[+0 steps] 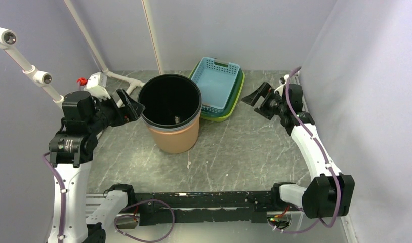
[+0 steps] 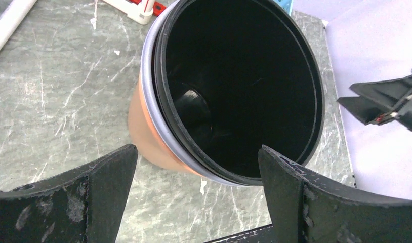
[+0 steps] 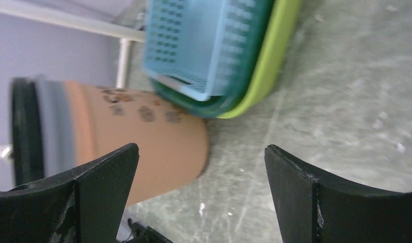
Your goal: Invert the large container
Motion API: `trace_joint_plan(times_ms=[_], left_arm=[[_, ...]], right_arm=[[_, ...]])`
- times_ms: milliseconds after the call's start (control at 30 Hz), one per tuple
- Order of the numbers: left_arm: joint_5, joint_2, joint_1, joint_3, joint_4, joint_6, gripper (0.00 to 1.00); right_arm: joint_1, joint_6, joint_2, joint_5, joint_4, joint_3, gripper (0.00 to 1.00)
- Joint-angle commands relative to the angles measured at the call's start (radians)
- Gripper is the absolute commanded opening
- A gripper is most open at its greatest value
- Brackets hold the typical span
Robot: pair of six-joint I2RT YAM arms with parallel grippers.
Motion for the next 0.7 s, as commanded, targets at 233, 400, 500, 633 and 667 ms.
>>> trace_joint_plan(times_ms=[233,400,500,633,667], left_arm=[[-0.005,0.012,0.0,0.009,-0.015,0.017,0.95],[-0.012,0.014,0.0,0.011,-0.036,0.012,0.95],[-0.018,0.002,0.0,-0.004,-0.025,0.002,0.95],[-0.026,0.0,0.0,-0.015,-0.025,-0.008,0.95],[-0.031,0.001,0.001,-0.015,-0.029,-0.011,0.95]], right_arm=[[0.359,-0.173,0.091,0.084,-0.238,0.488,0.85],[0.535,-0.266,0.193,0.299,-0.426,0.669,0.76],[0.621,-0.288,0.273,0.413,-0.537,0.783,0.7],[0.692,-0.299,0.356,0.512,-0.619,0.894,0.61],[0.709,-0.302,0.378,0.527,-0.641,0.918,0.58]])
